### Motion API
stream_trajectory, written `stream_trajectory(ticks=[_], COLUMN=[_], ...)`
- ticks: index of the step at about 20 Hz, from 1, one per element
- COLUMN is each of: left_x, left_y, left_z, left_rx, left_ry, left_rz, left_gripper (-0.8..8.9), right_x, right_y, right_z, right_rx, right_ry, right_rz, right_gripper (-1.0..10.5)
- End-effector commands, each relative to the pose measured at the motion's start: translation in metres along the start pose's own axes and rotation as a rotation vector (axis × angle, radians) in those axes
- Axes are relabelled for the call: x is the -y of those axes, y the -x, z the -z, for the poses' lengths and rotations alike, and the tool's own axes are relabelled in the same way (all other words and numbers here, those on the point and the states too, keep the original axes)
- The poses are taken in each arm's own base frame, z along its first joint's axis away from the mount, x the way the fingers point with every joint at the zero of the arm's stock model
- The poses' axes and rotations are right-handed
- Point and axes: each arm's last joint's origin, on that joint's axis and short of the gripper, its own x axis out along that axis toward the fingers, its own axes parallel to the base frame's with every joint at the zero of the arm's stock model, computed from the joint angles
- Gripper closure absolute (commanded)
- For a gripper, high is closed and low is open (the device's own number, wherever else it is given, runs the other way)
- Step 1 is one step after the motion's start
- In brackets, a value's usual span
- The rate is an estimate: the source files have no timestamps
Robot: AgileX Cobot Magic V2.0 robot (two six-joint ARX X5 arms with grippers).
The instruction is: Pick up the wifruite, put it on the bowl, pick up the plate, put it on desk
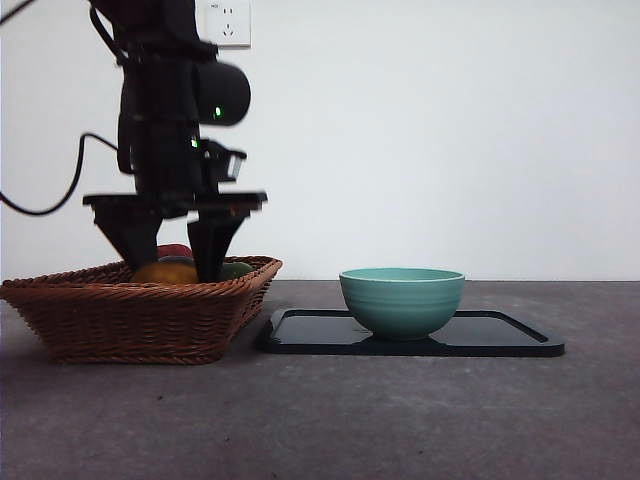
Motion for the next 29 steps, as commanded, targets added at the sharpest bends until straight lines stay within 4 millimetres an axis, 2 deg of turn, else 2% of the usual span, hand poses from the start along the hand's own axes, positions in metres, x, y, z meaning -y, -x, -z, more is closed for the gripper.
stream_trajectory(ticks=[1,7,10,12,15,17,19,23,26,29], left_x=[0.004,0.004,0.004,0.003,0.001,-0.001,-0.003,-0.010,-0.015,-0.020], left_y=[-0.021,-0.023,-0.013,0.002,0.037,0.066,0.097,0.163,0.213,0.253], left_z=[-0.003,-0.004,-0.005,-0.006,-0.004,0.003,0.015,0.055,0.094,0.133], left_rx=[-0.048,-0.047,-0.025,0.014,0.101,0.155,0.205,0.282,0.388,0.531], left_ry=[-0.021,-0.026,-0.032,-0.036,-0.034,-0.032,-0.036,-0.083,-0.159,-0.230], left_rz=[-0.009,-0.009,-0.006,-0.002,0.008,0.015,0.022,0.048,0.177,0.278], left_gripper=[5.69,5.51,3.25,3.03,2.67,1.78,1.75,1.90,1.89,1.90], right_x=[0.000,0.000,0.000,0.000,0.000,0.000,0.000,0.000,0.000,0.000], right_y=[0.001,0.001,0.001,0.001,0.001,0.001,0.001,0.001,0.001,0.001], right_z=[-0.003,-0.003,-0.003,-0.003,-0.003,-0.002,-0.003,-0.003,-0.003,-0.003], right_rx=[0.013,0.011,0.012,0.011,0.011,0.011,0.011,0.013,0.011,0.011], right_ry=[-0.006,-0.006,-0.006,-0.007,-0.007,-0.007,-0.007,-0.007,-0.009,-0.011], right_rz=[-0.005,-0.005,-0.005,-0.005,-0.005,-0.005,-0.005,-0.005,-0.005,-0.005], right_gripper=[3.4,3.4,3.4,3.4,3.4,3.4,3.4,3.4,3.4,3.4])
